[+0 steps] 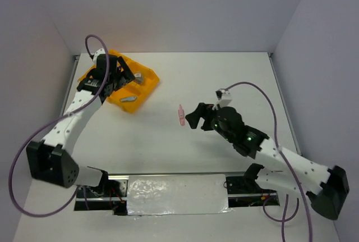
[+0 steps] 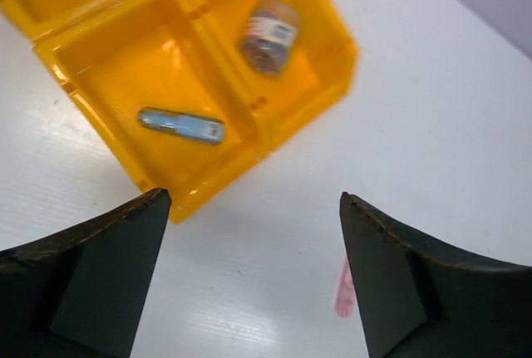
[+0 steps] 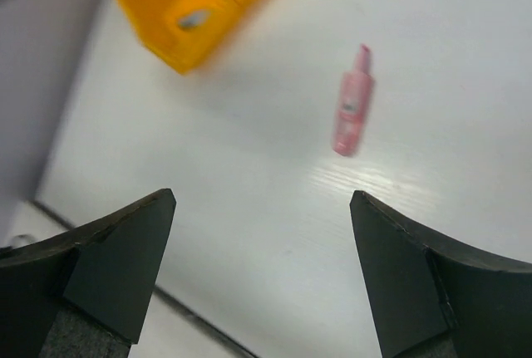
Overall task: Sort the stationery into containers
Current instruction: Pick up the pen from the center of the board.
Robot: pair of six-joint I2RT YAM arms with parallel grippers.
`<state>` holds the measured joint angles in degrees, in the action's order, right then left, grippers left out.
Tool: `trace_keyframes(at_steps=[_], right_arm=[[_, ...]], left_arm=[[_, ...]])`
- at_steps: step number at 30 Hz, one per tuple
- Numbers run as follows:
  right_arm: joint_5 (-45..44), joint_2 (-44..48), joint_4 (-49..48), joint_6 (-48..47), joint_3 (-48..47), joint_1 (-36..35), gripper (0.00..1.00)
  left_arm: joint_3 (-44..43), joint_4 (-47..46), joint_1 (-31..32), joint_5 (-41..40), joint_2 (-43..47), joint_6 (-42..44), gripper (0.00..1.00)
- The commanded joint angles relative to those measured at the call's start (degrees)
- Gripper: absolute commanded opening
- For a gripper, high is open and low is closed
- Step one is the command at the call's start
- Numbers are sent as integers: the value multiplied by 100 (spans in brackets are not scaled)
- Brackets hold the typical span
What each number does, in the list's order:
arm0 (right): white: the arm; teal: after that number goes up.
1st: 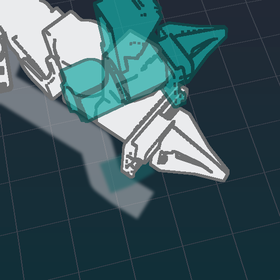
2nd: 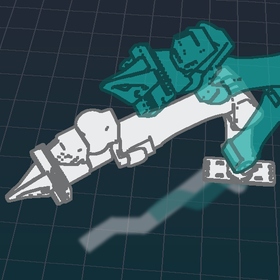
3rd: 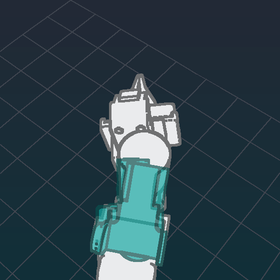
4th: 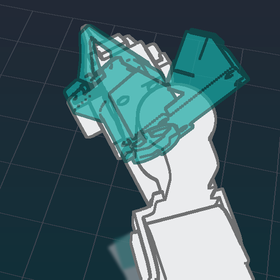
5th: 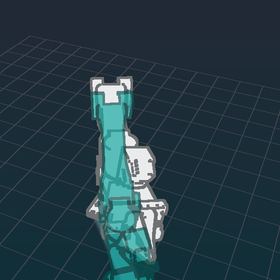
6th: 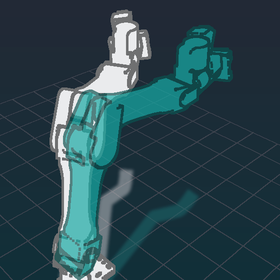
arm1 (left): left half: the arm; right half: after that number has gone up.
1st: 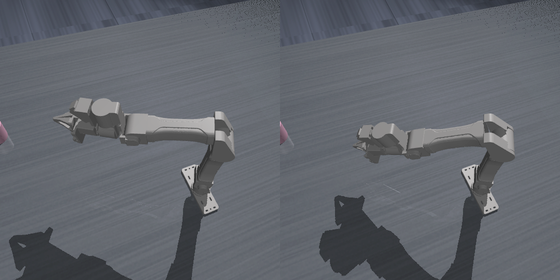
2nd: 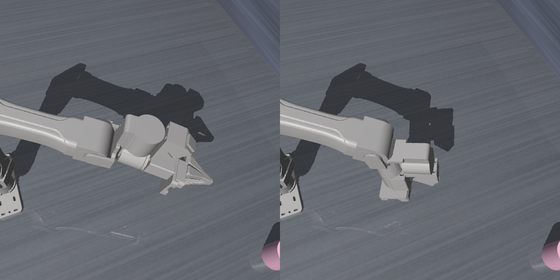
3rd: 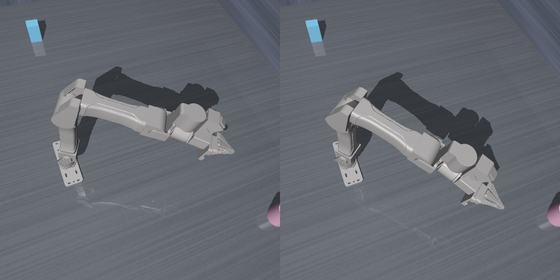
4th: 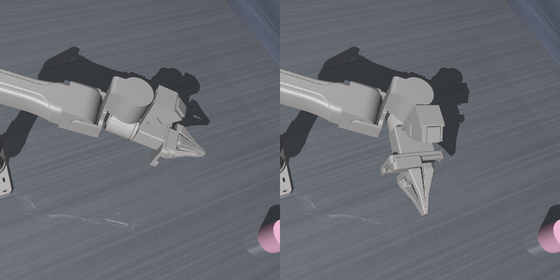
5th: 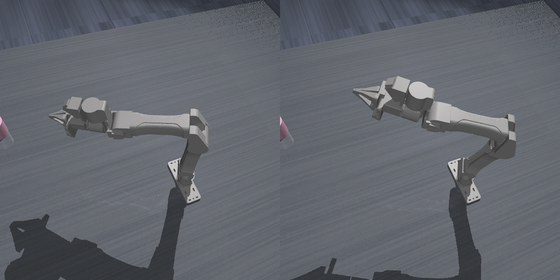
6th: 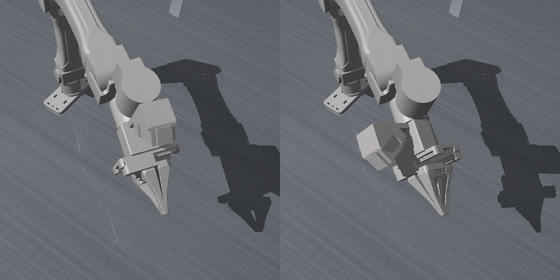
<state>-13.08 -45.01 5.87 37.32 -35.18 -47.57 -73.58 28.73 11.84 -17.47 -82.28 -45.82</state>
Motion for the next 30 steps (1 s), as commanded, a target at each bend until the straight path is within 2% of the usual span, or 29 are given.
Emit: trace_keyframes(at_steps=[1, 5, 9, 11, 14, 19, 24, 27, 30], right_arm=[[-520, -1459, 836, -85, -585, 29, 94], [-818, -2966, 1276, -304, -1482, 2, 92], [-1048, -4084, 1391, -480, -2158, 11, 86], [-653, -4592, 1233, -778, -2352, -6, 79], [-713, -5251, 1408, -814, -2853, -24, 74], [-854, -5957, 1662, -762, -3442, -24, 68], [-889, -6282, 1567, -674, -3513, 20, 66], [-740, -6423, 1444, -682, -3496, 72, 61], [-582, -6511, 1321, -682, -3434, 125, 51]], left_arm=[[220, -53, 266, 621, 922, 722, 97], [905, -69, 495, 1648, 2150, 1662, 99], [2343, -402, 548, 1607, 3427, 1691, 99], [2471, -246, 574, 1519, 3849, 1708, 99], [2454, -140, 750, 1230, 4044, 1726, 99], [2366, -87, 768, 1422, 3747, 1805, 99], [2366, -95, 759, 1466, 3754, 1840, 99], [2392, -113, 759, 1510, 3781, 1849, 99], [2384, -113, 759, 1536, 3720, 1858, 99]])
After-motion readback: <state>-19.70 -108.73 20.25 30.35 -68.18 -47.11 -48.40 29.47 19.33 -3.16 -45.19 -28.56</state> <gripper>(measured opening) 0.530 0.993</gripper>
